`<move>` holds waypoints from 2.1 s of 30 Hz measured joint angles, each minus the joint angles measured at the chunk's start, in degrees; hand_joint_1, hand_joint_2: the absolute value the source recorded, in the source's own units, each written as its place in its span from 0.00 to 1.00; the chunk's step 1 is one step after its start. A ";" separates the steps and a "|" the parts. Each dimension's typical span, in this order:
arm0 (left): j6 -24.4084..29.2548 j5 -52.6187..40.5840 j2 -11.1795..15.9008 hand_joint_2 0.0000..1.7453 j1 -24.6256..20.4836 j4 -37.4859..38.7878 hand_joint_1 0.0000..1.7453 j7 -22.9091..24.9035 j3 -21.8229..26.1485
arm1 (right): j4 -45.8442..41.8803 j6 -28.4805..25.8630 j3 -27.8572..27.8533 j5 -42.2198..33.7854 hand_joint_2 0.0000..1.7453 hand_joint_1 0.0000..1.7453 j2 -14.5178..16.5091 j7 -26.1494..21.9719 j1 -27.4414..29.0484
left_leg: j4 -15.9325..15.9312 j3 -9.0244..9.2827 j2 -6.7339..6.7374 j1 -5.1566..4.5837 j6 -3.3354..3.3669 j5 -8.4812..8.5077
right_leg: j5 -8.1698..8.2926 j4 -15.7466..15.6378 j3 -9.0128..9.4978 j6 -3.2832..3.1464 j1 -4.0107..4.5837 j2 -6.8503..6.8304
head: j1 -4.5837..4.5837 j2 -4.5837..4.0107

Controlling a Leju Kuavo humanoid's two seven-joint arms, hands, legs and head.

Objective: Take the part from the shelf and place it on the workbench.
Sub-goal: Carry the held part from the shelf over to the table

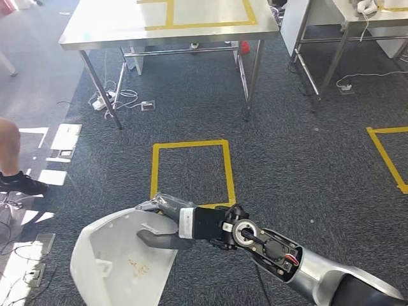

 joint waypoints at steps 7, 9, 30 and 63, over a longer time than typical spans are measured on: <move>0.04 0.39 0.33 1.00 -0.05 0.01 0.00 0.56 0.00 | 0.00 0.36 -0.11 -0.68 1.00 1.00 0.00 -0.25 -0.01 | -5.75 3.18 0.14 -0.51 0.65 1.06 | -0.56 -0.07 0.24 -0.42 0.39 -0.14 | 0.43 0.00; 0.02 0.40 0.38 1.00 -0.02 0.01 0.00 0.60 0.00 | 0.00 0.37 -0.12 -0.75 1.00 1.00 0.00 -0.25 -0.01 | -5.74 3.17 0.12 -0.54 0.87 1.01 | -0.47 -0.37 0.44 -0.17 0.37 -0.16 | 0.46 0.00; -1.05 0.43 0.62 1.00 0.01 0.01 0.00 0.63 0.00 | 0.01 0.37 -0.09 -1.61 1.00 1.00 0.00 -0.79 0.02 | -5.34 3.19 0.13 -0.59 1.64 0.63 | -0.45 -0.78 0.73 0.78 0.26 -0.22 | 0.36 0.00; -1.99 0.17 1.56 1.00 0.29 0.09 0.00 0.17 -0.02 | 0.85 0.68 -1.46 -5.28 1.00 1.00 0.09 -2.27 1.06 | -5.96 1.79 -0.09 -1.68 3.66 1.87 | -3.99 -0.20 4.79 0.79 -0.06 1.19 | -0.32 0.00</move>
